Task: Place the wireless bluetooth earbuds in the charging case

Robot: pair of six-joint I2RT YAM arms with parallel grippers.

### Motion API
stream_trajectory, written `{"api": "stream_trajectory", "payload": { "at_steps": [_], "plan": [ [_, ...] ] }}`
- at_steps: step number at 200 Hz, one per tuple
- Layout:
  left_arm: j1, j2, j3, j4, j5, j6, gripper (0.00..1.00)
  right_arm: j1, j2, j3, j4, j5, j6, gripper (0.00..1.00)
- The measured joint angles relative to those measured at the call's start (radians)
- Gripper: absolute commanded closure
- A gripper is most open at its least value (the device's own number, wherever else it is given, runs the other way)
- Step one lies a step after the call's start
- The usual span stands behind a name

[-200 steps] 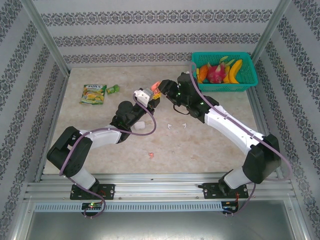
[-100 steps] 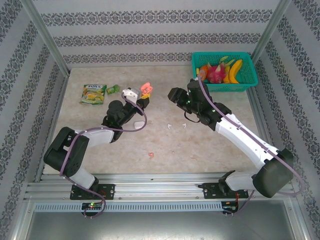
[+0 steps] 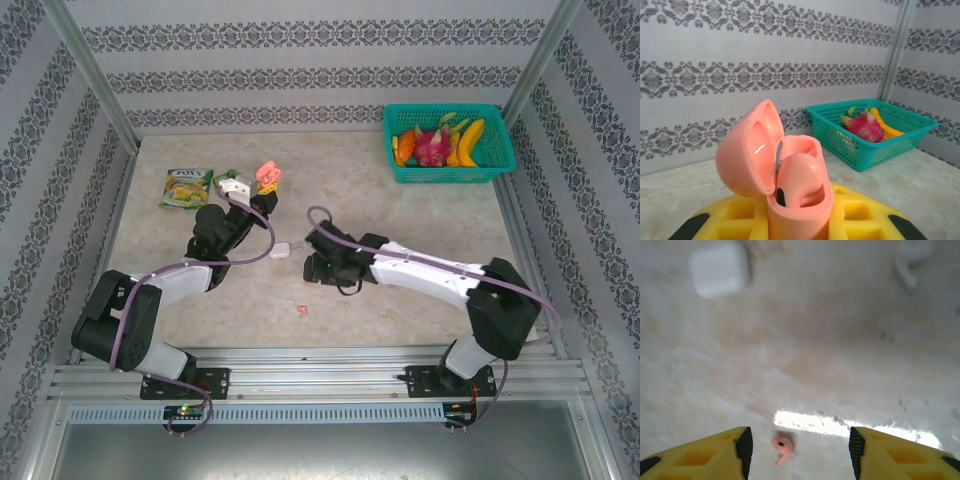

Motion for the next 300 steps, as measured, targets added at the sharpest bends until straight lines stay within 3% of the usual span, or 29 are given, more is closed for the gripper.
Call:
{"api": "stream_trajectory", "payload": {
  "at_steps": [43,102,194,300],
  "plan": [
    [0.059,-0.031,-0.028,-0.002,-0.052,-0.005,1.00,0.106,0.135,0.082,-0.090,0.027,0.088,0.44],
    [0.126,-0.054,-0.068,0.000,-0.080,-0.038,1.00,0.166,0.272,0.243,-0.177,0.051,0.187,0.47],
    [0.179,-0.062,-0.087,0.016,-0.086,-0.091,1.00,0.179,0.418,0.369,-0.296,0.069,0.251,0.51],
    [0.188,-0.062,-0.087,0.028,-0.086,-0.112,1.00,0.188,0.452,0.372,-0.322,0.069,0.294,0.55]
  ]
}}
